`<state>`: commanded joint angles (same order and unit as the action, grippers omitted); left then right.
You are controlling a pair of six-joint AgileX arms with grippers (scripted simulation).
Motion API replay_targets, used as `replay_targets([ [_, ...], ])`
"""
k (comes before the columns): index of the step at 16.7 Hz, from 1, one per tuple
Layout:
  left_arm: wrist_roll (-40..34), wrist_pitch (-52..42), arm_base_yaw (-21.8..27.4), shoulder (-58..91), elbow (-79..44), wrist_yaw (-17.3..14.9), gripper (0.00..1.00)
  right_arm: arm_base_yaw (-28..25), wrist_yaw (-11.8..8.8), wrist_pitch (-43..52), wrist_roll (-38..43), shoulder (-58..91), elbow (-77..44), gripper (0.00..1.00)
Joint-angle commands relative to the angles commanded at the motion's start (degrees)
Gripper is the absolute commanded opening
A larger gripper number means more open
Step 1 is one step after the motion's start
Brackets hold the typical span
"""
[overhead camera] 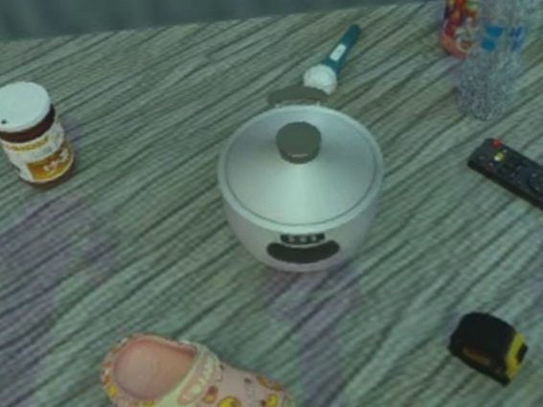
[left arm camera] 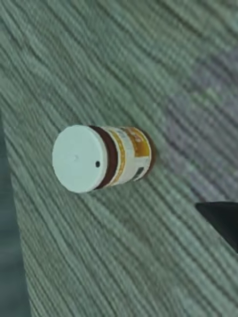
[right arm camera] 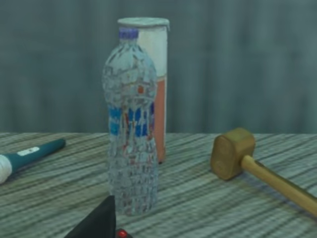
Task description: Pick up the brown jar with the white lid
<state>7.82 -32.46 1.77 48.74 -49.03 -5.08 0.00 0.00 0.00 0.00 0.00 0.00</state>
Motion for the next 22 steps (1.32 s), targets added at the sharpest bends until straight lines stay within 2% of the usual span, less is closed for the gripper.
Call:
replay_targets([
  [6, 5.5, -13.4, 0.4, 29.2, -39.8, -1.3, 1.00, 0.0, 0.0, 0.0, 0.0, 0.0, 0.0, 1.00],
  [12, 9.7, -27.6, -0.1, 59.4, -72.8, -0.3, 1.00, 0.0, 0.0, 0.0, 0.0, 0.0, 0.0, 1.00],
  [17, 11.5, -40.2, -0.7, 82.2, -89.1, 1.2, 1.00, 0.0, 0.0, 0.0, 0.0, 0.0, 0.0, 1.00],
  [22, 12.0, -49.6, -1.3, 95.9, -95.6, 2.5, 1.00, 0.0, 0.0, 0.0, 0.0, 0.0, 0.0, 1.00],
])
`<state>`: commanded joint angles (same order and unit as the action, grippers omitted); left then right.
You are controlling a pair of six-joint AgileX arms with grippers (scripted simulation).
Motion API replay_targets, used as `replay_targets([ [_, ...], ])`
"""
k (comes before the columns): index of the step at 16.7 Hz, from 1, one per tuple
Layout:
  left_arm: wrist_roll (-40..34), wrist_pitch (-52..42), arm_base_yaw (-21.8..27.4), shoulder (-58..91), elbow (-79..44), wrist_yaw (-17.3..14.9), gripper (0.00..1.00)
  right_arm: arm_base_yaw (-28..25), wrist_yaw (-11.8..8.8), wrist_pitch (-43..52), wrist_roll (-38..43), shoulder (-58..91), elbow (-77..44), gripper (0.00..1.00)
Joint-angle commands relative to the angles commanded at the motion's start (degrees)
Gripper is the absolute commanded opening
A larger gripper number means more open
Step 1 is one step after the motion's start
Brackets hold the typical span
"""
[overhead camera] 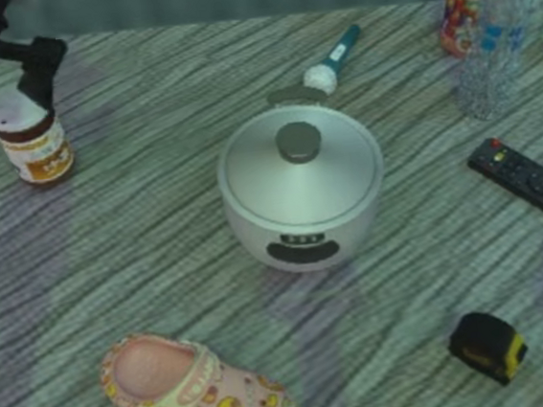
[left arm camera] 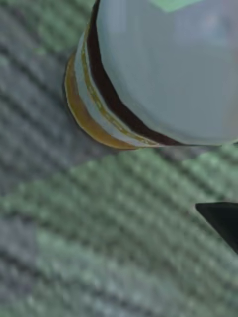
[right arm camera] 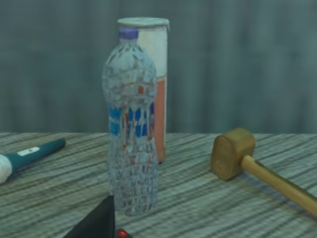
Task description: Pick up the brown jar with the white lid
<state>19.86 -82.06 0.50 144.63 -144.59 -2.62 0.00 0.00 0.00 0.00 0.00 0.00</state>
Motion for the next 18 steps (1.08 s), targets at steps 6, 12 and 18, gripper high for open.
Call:
replay_targets([
  [6, 0.0, -1.3, -0.1, 1.7, -0.6, 0.2, 1.00, 0.0, 0.0, 0.0, 0.0, 0.0, 0.0, 1.00],
  [12, -0.2, 3.9, 0.1, 1.4, 4.9, 0.3, 1.00, 0.0, 0.0, 0.0, 0.0, 0.0, 0.0, 1.00],
  [18, -0.1, 10.4, 0.0, 1.2, 11.7, 0.2, 1.00, 0.0, 0.0, 0.0, 0.0, 0.0, 0.0, 1.00],
])
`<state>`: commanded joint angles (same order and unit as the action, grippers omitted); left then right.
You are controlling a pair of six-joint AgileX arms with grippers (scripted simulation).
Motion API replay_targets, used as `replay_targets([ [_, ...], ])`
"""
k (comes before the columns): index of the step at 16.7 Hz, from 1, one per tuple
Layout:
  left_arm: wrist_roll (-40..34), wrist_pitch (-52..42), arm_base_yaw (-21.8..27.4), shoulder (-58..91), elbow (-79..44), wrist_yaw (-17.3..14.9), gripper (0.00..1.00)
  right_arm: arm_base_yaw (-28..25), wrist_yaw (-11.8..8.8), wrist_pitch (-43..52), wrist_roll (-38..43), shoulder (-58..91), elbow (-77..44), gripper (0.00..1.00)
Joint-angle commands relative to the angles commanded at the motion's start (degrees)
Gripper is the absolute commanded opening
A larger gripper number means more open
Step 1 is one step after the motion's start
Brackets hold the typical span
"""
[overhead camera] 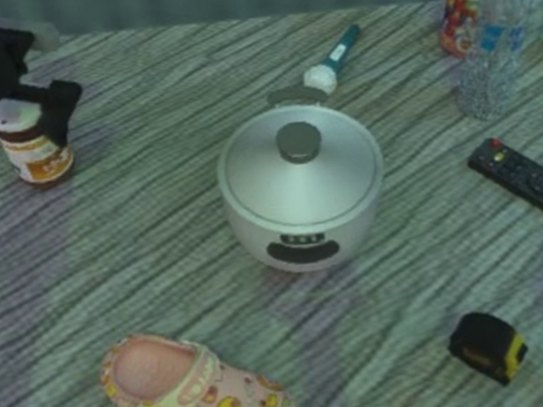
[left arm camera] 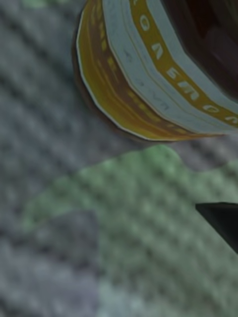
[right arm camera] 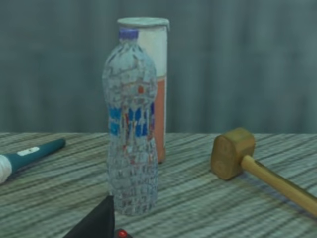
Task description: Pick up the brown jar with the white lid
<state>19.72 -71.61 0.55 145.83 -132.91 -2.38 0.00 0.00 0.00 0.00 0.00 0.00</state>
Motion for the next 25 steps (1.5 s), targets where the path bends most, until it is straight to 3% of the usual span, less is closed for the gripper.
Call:
replay_targets([
  [2, 0.0, 0.0, 0.0, 0.0, 0.0, 0.0, 1.00, 0.0, 0.0, 0.0, 0.0, 0.0, 0.0, 1.00],
  [15, 0.0, 0.0, 0.0, 0.0, 0.0, 0.0, 0.02, 0.0, 0.0, 0.0, 0.0, 0.0, 0.0, 1.00],
  [25, 0.1, 0.0, 0.1, -0.1, 0.1, 0.0, 0.00, 0.0, 0.0, 0.0, 0.0, 0.0, 0.0, 1.00],
])
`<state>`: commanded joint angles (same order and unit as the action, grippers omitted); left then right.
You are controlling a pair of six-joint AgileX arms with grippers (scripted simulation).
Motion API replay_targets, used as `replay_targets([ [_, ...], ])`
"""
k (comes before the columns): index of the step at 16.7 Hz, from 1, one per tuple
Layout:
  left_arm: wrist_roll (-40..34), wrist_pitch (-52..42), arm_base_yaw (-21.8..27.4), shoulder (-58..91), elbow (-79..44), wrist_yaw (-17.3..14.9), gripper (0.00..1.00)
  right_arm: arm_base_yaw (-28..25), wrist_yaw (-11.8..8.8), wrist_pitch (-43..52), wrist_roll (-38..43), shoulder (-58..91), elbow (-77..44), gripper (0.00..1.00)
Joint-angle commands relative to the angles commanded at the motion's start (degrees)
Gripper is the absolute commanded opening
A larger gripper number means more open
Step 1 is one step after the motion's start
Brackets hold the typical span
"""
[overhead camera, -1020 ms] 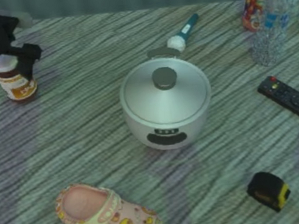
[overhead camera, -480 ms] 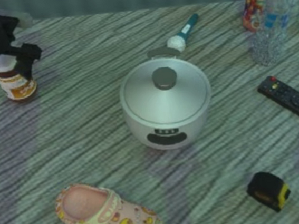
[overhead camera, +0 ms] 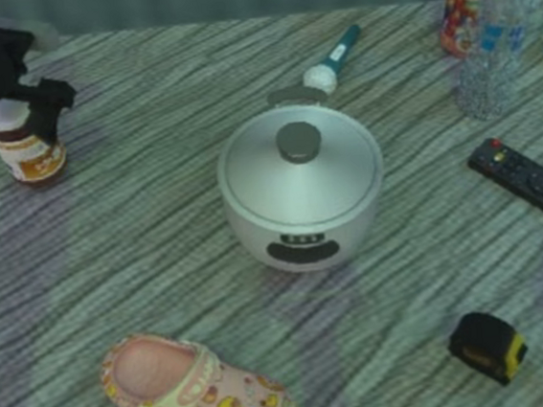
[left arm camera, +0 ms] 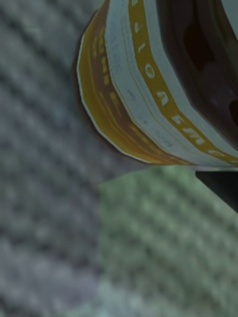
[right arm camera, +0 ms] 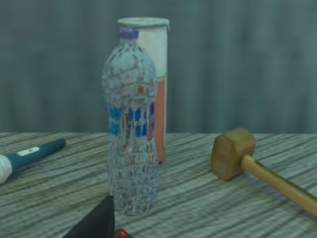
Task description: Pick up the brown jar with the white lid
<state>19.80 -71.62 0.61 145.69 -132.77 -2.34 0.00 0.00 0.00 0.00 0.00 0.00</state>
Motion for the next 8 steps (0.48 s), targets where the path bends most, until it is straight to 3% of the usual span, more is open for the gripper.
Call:
replay_targets([
  [8, 0.0, -1.6, -0.9, -19.4, 17.2, 0.4, 0.00, 0.0, 0.0, 0.0, 0.0, 0.0, 0.0, 1.00],
])
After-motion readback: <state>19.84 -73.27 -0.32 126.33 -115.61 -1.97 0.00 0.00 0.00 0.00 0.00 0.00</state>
